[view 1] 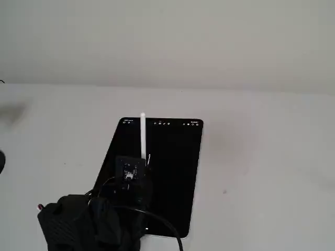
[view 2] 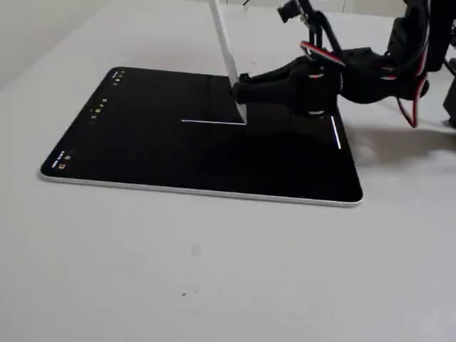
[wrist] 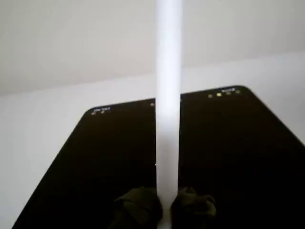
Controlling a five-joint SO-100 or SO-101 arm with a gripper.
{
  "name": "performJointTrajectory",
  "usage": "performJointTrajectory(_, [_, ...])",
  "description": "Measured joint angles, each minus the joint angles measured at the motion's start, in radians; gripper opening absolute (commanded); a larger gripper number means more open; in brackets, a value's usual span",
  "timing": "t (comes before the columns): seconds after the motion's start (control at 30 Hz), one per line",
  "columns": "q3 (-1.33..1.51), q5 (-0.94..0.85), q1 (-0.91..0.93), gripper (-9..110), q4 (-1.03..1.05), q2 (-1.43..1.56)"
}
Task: Draw a line in the middle of the ipad using the apple pencil
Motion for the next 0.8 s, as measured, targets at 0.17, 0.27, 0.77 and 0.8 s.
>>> performJointTrajectory(0.17, [0.0,0.0,0.0,0,0.0,0.0])
performJointTrajectory(0.27, [0.0,0.0,0.0,0,0.0,0.0])
performJointTrajectory(0.77, [0.015,0.003,0.0,0,-0.009,0.011])
performJointTrajectory(0.8, [0.025,0.005,0.0,0,-0.006,0.028])
